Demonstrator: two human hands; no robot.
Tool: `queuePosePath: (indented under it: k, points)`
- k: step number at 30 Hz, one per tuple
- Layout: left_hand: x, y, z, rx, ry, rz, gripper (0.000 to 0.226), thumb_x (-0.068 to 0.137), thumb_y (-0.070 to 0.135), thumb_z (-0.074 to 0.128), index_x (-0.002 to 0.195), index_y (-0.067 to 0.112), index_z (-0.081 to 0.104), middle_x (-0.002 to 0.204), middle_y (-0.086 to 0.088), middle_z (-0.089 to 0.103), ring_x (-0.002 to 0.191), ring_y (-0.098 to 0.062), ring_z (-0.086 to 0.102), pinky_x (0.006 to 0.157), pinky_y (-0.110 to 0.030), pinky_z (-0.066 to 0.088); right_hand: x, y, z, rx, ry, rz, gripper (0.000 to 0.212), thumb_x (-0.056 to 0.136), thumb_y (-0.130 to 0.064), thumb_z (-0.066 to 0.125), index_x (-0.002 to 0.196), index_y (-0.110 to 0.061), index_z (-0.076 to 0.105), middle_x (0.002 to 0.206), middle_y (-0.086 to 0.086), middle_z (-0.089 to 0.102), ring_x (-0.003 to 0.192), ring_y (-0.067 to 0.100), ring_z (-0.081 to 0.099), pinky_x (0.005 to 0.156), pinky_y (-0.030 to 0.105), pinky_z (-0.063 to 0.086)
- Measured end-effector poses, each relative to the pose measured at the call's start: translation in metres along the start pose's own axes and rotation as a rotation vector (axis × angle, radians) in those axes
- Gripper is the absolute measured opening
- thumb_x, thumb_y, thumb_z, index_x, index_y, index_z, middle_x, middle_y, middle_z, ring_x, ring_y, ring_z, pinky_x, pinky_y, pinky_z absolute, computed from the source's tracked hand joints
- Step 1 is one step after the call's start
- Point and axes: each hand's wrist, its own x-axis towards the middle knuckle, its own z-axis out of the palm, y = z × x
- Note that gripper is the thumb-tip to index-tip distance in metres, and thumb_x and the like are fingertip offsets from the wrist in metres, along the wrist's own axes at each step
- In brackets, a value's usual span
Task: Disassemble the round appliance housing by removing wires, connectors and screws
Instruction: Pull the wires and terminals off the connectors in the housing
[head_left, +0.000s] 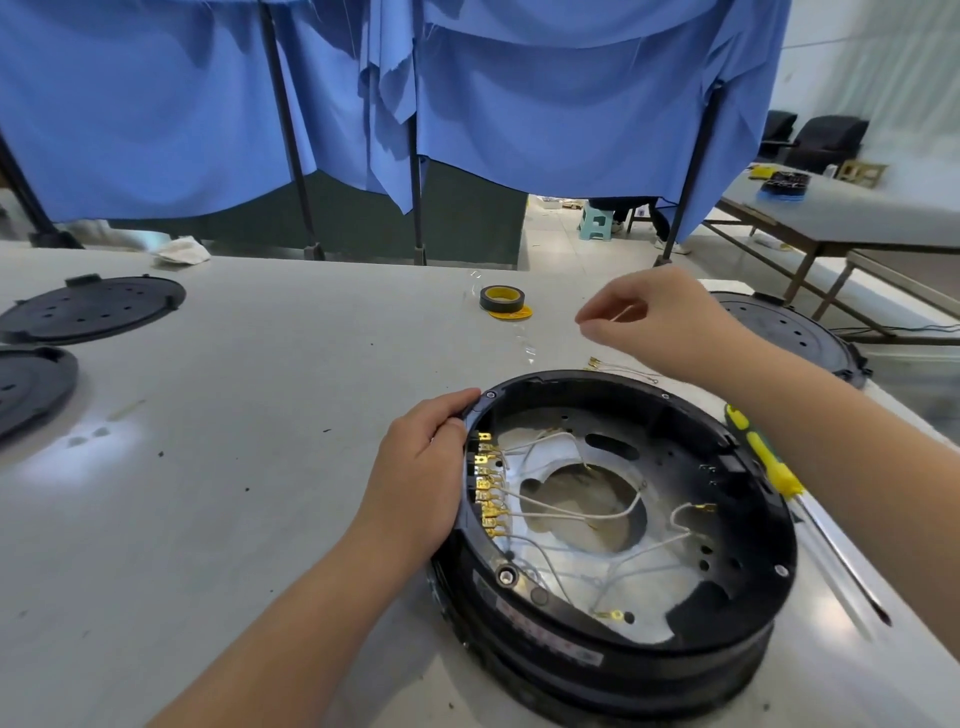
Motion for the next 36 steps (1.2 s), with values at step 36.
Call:
queuePosePath:
  k: [36]
  points:
    - [-0.001,0.006,0.001,0.062,0.004,0.045,0.040,0.093,0.001,0.041,0.122,0.015,0.064,0.123,0.000,0.064,0.116,-0.011,0.056,0.103,-0.030,0.042,-0.074,-0.064,0.056,0.015,-0.330,-0.123,0.008,0.078,-0.024,0.075,0.072,-0.022,0.072,0.067,-0.007,0.068,0.068,0.006,0.062,0.068,0.023,0.047]
